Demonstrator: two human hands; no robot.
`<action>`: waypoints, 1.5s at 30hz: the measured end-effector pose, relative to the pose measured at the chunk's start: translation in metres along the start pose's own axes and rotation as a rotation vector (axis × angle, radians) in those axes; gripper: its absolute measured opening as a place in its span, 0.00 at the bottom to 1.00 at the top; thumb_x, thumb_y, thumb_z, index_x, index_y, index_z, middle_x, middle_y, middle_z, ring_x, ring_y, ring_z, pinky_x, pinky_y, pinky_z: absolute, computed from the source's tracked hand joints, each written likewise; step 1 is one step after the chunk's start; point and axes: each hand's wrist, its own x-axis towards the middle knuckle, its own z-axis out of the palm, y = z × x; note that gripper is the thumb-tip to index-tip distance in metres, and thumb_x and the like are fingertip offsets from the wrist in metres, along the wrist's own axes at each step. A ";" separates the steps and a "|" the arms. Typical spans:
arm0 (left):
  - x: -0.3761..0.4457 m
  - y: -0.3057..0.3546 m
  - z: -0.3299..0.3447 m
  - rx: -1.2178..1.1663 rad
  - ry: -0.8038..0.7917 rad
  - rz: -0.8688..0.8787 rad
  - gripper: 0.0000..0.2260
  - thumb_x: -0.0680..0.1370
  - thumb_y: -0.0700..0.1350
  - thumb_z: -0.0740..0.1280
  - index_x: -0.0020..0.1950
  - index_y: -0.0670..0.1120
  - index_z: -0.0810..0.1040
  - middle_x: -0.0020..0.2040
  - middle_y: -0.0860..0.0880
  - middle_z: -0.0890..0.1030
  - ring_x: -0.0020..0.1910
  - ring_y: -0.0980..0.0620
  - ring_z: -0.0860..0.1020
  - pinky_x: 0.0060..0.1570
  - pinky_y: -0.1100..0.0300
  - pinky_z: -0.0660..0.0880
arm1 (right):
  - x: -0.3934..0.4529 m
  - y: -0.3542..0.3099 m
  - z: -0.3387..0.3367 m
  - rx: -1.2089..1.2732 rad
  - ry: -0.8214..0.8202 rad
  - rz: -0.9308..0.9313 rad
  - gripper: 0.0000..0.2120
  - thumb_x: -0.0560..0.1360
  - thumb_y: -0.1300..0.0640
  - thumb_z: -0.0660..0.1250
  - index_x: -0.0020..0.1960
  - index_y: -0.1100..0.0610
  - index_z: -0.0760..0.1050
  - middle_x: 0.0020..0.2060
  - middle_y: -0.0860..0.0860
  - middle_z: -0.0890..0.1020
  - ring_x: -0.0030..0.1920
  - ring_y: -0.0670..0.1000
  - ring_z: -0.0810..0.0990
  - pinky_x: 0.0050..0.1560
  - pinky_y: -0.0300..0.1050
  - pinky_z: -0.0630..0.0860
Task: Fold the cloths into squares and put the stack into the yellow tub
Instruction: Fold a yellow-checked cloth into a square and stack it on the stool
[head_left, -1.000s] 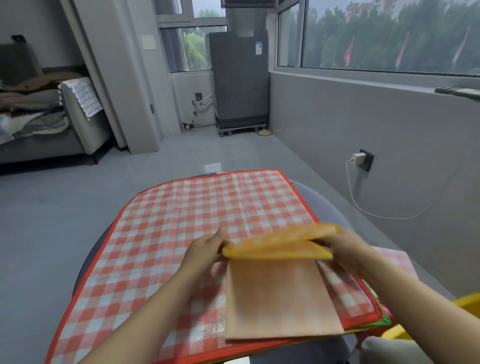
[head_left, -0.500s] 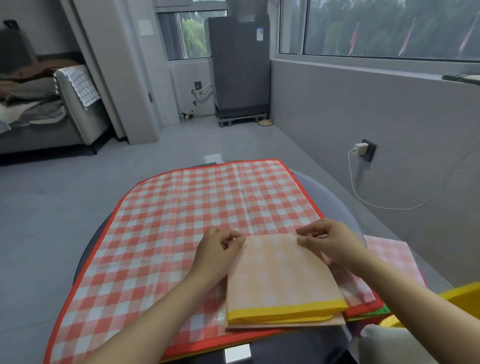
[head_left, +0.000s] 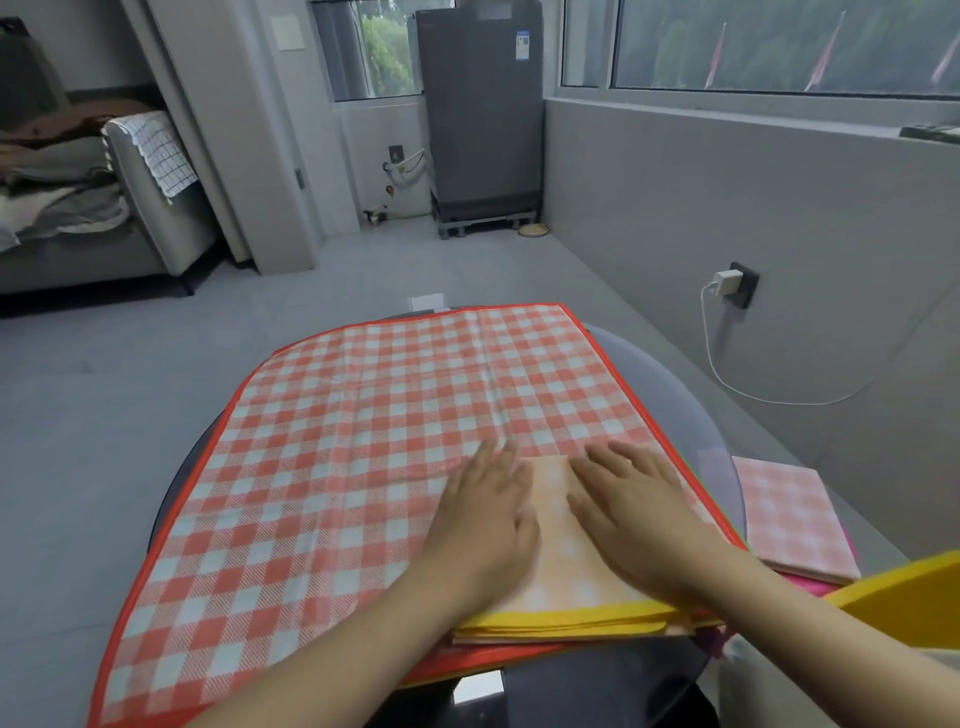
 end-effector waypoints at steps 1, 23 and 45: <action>0.000 0.001 0.003 0.025 -0.055 0.015 0.25 0.82 0.53 0.45 0.78 0.50 0.46 0.78 0.53 0.41 0.76 0.55 0.36 0.71 0.57 0.32 | -0.003 -0.002 0.004 -0.011 -0.054 -0.012 0.28 0.79 0.40 0.39 0.77 0.49 0.46 0.77 0.46 0.48 0.76 0.47 0.42 0.74 0.47 0.38; -0.009 -0.025 -0.010 -0.386 0.148 -0.538 0.24 0.72 0.59 0.69 0.64 0.51 0.73 0.62 0.51 0.70 0.62 0.50 0.69 0.64 0.55 0.66 | 0.003 0.028 0.002 0.370 0.191 0.356 0.27 0.69 0.41 0.70 0.62 0.54 0.75 0.57 0.52 0.78 0.57 0.54 0.74 0.60 0.52 0.72; 0.050 0.042 -0.101 -1.388 0.242 -0.470 0.13 0.70 0.47 0.75 0.45 0.38 0.79 0.43 0.42 0.83 0.37 0.47 0.83 0.39 0.59 0.81 | 0.003 0.065 -0.105 1.483 0.279 0.310 0.08 0.74 0.58 0.69 0.47 0.64 0.78 0.38 0.60 0.81 0.37 0.55 0.81 0.36 0.40 0.80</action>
